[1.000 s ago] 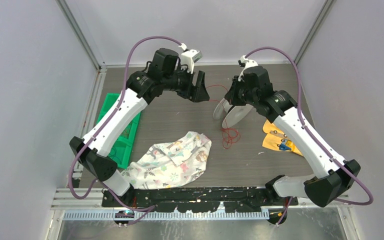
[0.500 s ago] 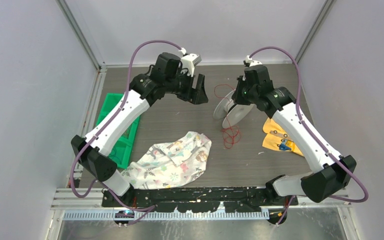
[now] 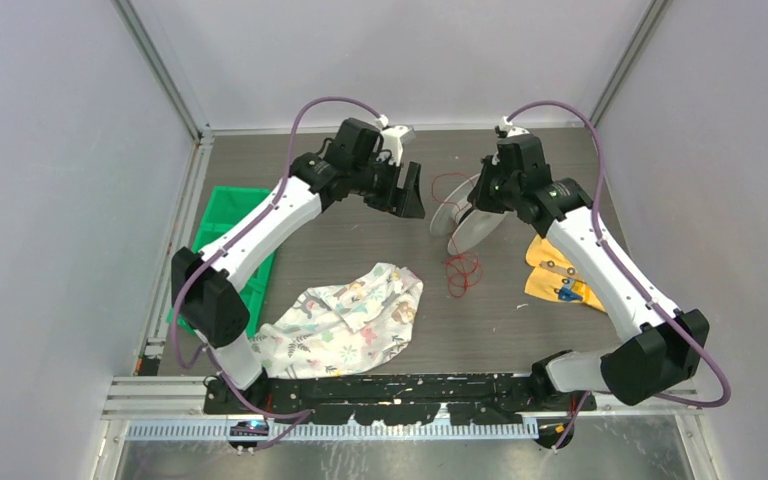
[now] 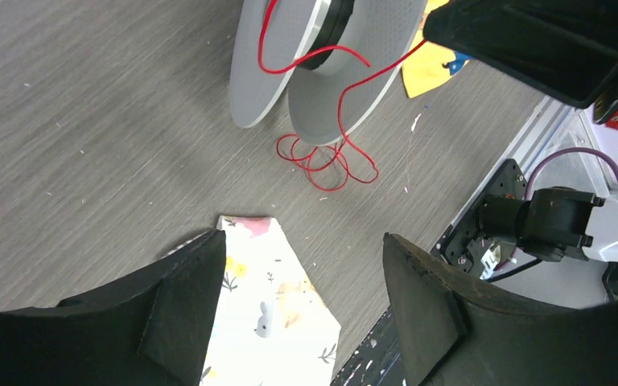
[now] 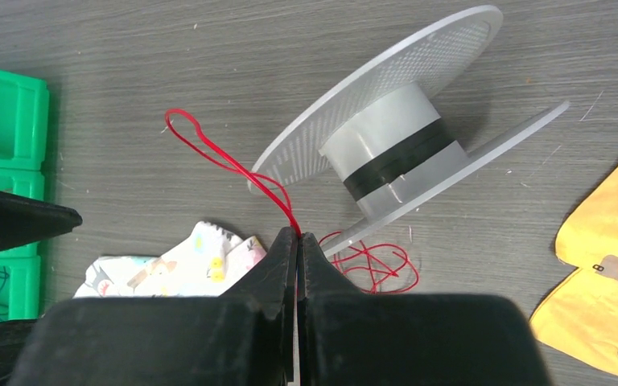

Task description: Wrap the cables

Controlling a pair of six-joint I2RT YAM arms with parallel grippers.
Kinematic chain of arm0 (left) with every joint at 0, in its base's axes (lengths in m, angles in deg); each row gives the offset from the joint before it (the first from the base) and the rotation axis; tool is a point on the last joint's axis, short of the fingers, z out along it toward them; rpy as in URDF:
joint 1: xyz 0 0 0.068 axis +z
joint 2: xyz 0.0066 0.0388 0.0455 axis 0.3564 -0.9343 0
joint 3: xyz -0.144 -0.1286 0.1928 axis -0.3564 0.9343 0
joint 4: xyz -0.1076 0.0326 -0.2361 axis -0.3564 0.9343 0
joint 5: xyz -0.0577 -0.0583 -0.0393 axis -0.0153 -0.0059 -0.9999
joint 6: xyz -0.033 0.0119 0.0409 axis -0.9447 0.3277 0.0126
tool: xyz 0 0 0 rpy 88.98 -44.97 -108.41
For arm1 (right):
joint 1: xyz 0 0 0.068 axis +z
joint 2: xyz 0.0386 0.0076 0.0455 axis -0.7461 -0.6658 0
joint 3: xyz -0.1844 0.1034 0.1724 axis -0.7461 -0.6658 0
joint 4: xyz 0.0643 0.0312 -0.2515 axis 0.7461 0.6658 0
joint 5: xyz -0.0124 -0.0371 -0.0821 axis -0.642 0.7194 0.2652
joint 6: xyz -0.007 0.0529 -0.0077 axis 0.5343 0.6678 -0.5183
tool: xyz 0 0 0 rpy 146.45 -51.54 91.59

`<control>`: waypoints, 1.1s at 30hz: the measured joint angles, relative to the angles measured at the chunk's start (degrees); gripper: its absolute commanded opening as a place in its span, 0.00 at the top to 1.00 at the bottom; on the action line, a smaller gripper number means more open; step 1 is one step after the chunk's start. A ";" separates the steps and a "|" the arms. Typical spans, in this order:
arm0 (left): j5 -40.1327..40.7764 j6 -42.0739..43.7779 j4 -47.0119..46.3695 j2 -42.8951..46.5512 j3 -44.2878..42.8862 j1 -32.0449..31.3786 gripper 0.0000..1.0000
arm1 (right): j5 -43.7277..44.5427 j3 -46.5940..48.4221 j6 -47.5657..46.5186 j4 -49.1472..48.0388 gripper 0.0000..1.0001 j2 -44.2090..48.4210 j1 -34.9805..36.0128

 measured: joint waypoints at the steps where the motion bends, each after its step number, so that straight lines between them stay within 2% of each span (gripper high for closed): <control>1: -0.02 -0.28 -0.74 0.02 1.07 0.00 0.27 | -0.50 -0.87 -0.02 -0.81 1.00 0.20 -0.55; 9: -0.68 -2.01 -4.46 0.02 3.23 -0.02 0.26 | -6.58 -7.80 -1.31 -4.63 0.99 3.87 -3.21; 14: -0.90 -2.51 -7.10 0.07 4.28 -0.13 0.27 | -9.07 -7.82 -2.21 -6.86 0.99 4.33 -3.26; 23: -0.26 -2.64 -15.19 1.77 13.68 -1.60 0.28 | -11.93 -5.38 -7.30 -7.10 0.99 3.80 -3.67; 33: 1.25 -2.56 -20.17 2.08 14.40 -2.12 0.28 | -10.25 -2.45 -12.76 -7.48 0.99 2.78 -8.17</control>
